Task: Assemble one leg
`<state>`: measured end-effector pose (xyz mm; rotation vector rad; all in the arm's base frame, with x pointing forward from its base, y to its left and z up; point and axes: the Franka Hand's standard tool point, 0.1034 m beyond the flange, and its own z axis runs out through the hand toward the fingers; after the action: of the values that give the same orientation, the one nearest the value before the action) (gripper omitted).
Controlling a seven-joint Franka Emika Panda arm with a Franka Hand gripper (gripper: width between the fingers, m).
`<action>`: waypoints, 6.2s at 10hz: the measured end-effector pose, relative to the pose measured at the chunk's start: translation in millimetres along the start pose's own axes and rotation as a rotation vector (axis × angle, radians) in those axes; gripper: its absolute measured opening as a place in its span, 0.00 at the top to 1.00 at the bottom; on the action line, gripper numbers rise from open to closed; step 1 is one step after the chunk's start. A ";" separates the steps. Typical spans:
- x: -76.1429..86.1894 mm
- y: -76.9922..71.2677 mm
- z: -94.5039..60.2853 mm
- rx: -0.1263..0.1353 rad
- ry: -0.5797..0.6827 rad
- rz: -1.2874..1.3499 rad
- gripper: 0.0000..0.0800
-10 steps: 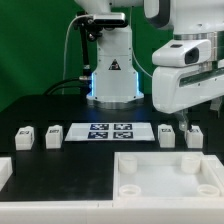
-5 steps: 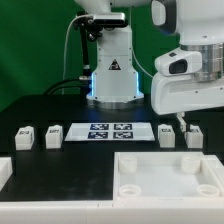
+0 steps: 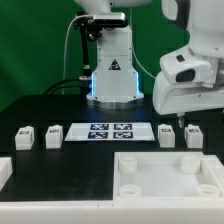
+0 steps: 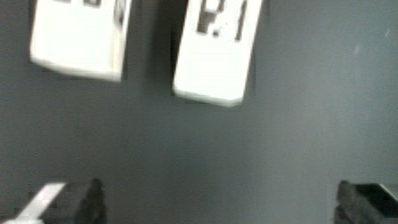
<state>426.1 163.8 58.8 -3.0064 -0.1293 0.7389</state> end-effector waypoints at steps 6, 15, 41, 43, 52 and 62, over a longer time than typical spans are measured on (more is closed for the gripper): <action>0.7 -1.8 11.6 0.000 -0.338 0.008 0.19; -15.7 -12.2 63.9 -0.008 -0.331 0.032 0.19; 80.2 84.2 -181.4 -0.058 1.057 -0.151 0.64; 79.9 91.8 -171.9 -0.074 1.188 -0.140 0.64; 143.7 80.6 -134.3 -0.022 1.117 -0.133 0.64; 150.5 62.1 -104.7 -0.002 1.072 -0.136 0.54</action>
Offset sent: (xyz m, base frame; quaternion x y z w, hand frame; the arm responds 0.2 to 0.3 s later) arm 0.0000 0.0000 0.0000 0.0000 -0.2667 0.0000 0.9638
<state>612.0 113.5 78.4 -2.8886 -0.2667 -0.8865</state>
